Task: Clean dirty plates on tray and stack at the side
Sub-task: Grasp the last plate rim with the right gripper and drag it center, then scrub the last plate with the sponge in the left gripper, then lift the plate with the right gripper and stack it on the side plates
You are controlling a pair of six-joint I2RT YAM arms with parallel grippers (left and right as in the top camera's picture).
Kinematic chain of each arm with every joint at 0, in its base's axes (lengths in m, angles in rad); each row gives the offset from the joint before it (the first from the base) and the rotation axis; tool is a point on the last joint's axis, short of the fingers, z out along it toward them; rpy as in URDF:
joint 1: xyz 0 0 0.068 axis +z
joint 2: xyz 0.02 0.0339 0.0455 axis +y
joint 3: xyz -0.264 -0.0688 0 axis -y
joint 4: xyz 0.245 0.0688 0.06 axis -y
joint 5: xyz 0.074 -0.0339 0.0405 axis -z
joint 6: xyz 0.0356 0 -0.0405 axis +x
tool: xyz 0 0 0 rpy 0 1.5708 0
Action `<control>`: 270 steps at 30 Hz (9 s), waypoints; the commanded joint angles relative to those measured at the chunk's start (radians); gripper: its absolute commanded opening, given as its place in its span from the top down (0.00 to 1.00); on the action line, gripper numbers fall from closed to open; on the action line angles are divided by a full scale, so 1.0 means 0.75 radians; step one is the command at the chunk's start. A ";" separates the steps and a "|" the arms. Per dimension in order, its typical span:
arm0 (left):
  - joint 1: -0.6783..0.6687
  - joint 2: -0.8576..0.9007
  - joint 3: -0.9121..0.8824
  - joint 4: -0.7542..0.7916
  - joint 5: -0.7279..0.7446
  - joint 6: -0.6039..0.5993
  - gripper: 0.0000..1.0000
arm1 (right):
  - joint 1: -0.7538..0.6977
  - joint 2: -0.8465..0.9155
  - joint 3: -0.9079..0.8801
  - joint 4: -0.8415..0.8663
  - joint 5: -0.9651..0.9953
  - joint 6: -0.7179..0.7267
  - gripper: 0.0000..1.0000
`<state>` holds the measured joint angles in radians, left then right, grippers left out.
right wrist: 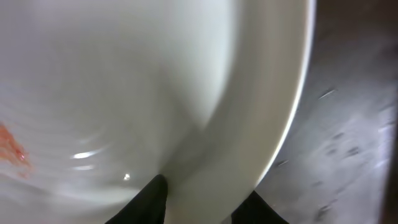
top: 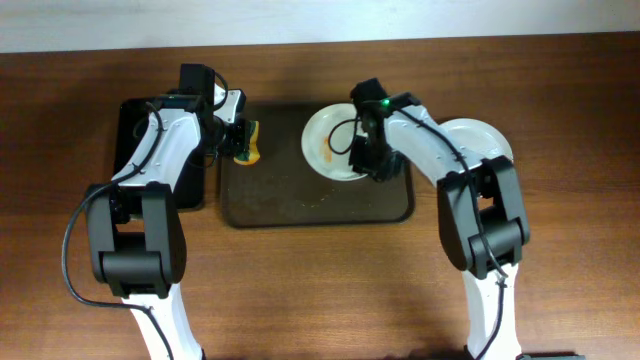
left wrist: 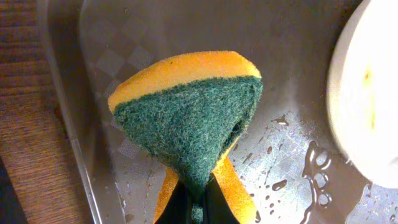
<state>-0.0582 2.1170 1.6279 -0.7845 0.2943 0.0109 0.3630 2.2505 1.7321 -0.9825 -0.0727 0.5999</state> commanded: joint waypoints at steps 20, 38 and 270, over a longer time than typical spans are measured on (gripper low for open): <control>0.000 -0.001 0.010 0.003 -0.009 -0.005 0.99 | -0.101 0.051 0.068 0.228 -0.068 -0.421 0.49; 0.001 -0.001 0.056 -0.014 0.055 -0.005 0.99 | -0.099 0.085 0.068 0.125 -0.144 -0.123 0.96; -0.105 0.416 0.988 -0.676 0.025 0.036 0.99 | 0.544 -0.496 0.033 -0.616 1.735 0.425 0.96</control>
<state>-0.1417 2.4390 2.3730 -1.2938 0.3222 0.0380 0.7517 1.8988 1.7527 -1.4403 1.1179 0.8349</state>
